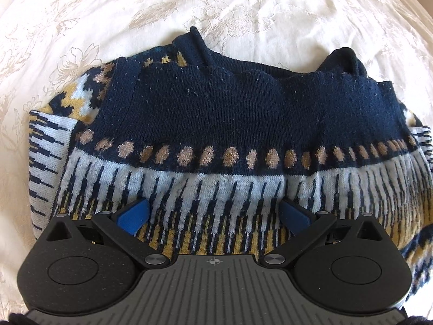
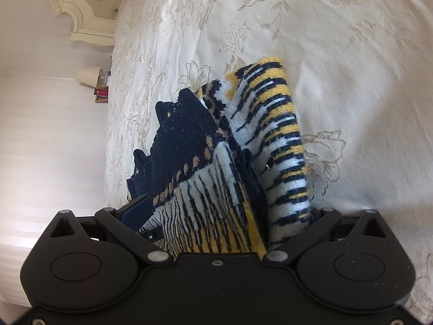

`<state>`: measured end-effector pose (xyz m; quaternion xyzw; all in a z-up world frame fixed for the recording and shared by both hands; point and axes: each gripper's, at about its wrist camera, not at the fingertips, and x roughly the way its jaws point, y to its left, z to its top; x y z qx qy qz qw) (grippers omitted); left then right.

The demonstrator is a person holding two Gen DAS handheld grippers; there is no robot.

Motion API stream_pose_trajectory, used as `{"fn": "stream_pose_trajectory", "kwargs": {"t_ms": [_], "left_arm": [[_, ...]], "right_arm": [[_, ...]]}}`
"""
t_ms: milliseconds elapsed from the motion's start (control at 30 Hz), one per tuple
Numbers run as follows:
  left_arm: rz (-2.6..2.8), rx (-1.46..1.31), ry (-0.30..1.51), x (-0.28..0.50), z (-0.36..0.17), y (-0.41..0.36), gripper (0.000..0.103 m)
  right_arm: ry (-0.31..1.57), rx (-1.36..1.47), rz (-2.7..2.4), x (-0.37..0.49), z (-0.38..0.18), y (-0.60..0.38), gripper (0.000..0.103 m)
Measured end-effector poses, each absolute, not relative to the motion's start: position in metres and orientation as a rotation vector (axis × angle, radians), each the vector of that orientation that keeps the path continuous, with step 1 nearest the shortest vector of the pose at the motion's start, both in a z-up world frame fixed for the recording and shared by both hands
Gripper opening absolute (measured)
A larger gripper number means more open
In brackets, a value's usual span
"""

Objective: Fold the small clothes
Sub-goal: 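Grasp one side of the sweater with the right gripper and fold it inward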

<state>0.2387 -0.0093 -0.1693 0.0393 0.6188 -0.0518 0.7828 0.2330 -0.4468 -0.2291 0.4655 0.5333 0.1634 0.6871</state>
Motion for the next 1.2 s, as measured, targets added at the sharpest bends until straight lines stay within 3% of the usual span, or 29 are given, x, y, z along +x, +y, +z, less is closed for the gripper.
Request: {"fn": "stream_pose_trajectory", "kwargs": {"t_ms": [67,133,167,200,267,767,1200], "left_arm": [[-0.120,0.071,1.350,0.246,-0.167,-0.005,0.103],[-0.125,0.055,1.345,0.246,-0.160,-0.001,0.101],[-0.127,0.047,1.331,0.244,-0.154,0.004,0.095],[-0.133,0.045,1.315,0.241,-0.148,0.007,0.094],[-0.142,0.054,1.281,0.233,-0.134,0.014,0.094],[-0.056,-0.132,1.244,0.155,-0.099,0.126,0.095],[-0.045,-0.181,1.227,0.135,-0.093,0.201,0.095]], "right_arm": [[1.201,1.037,0.360,0.233,-0.227,-0.446,0.101],[1.214,0.986,0.336,0.234,-0.221,-0.443,0.074],[1.226,0.944,0.316,0.235,-0.217,-0.440,0.051],[1.247,0.896,0.280,0.236,-0.213,-0.438,0.038],[1.250,0.838,0.251,0.235,-0.203,-0.434,0.033],[1.194,0.599,0.258,0.238,-0.089,-0.332,0.031],[1.259,0.460,0.348,0.259,-0.085,-0.188,0.031]]}}
